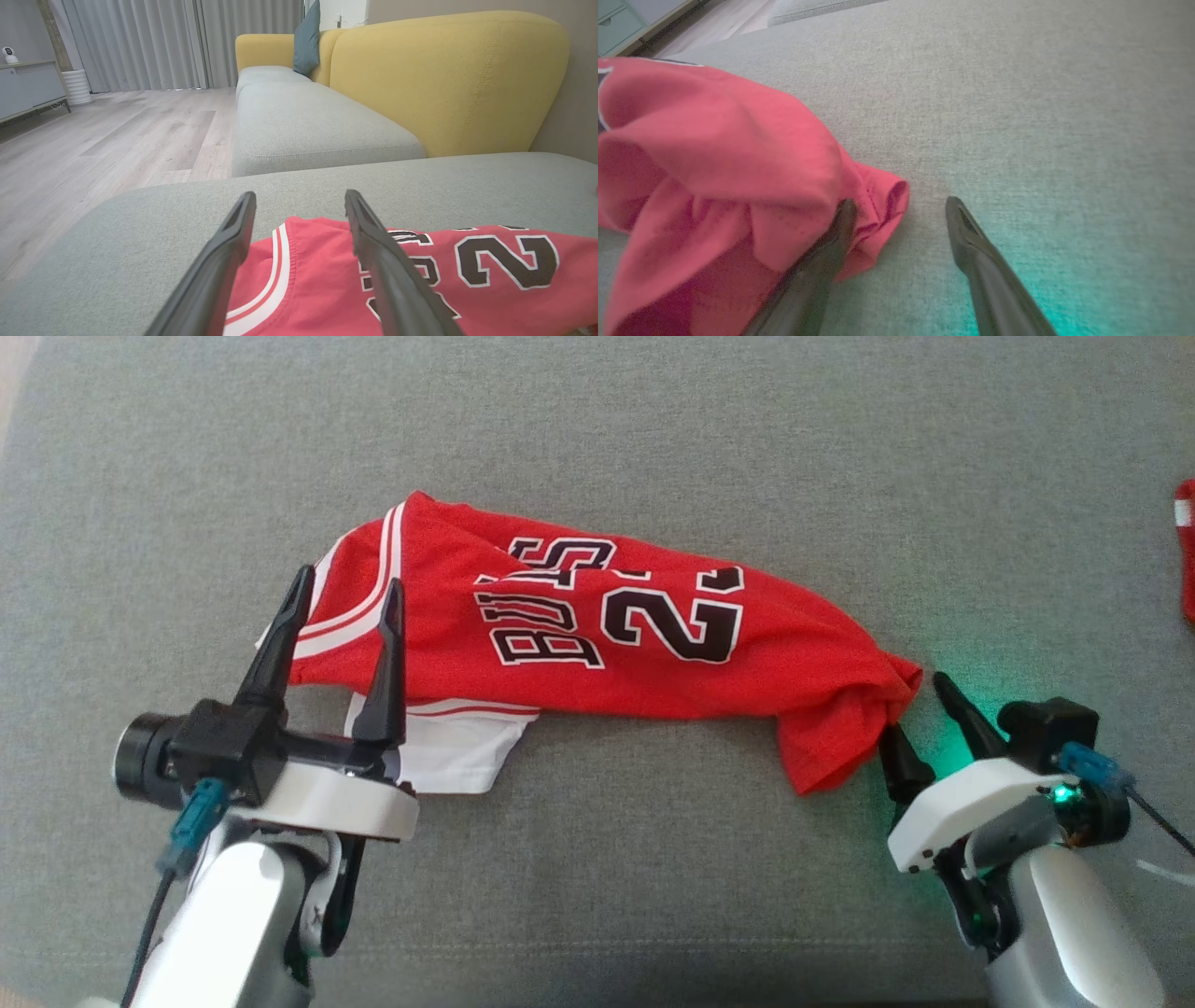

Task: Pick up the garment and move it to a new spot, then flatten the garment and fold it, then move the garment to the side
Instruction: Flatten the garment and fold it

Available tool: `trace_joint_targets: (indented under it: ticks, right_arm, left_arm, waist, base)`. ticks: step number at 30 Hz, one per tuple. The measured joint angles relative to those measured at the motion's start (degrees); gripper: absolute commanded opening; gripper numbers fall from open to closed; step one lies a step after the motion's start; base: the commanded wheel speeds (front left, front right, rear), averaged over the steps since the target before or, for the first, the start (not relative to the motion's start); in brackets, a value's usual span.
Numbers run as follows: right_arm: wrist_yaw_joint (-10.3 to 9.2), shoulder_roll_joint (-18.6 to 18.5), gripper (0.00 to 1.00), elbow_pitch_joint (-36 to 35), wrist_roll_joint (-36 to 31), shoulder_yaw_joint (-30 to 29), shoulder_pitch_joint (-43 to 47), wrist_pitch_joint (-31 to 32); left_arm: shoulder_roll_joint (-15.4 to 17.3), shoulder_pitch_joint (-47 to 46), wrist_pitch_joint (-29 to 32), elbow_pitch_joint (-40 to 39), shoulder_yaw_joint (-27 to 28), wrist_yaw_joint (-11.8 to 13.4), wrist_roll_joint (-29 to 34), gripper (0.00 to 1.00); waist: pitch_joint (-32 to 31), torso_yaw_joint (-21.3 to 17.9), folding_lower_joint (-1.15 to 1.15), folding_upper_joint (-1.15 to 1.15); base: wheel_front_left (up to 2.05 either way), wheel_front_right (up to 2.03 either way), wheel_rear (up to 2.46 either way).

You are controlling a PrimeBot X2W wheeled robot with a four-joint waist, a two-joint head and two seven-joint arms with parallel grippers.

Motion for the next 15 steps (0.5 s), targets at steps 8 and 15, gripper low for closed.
trace_joint_targets:
  ticks: [8,15]
  right_arm:
    - [0.0,-2.8,0.0,1.6,2.4,2.2,-2.5,-1.3]
    - [0.0,-9.7,0.0,-1.3,2.4,1.8,-7.6,-2.0]
  left_arm:
    - [-0.5,-1.1,-0.5,0.6,-0.5,-0.2,0.5,1.0]
    - [-1.3,-2.3,-0.6,0.8,-1.4,-0.5,0.6,1.0]
  waist:
    - [0.3,0.2,0.0,0.0]
    - [1.0,0.6,0.0,0.0]
  base:
    - [0.0,0.0,0.0]
    - [0.0,0.0,0.0]
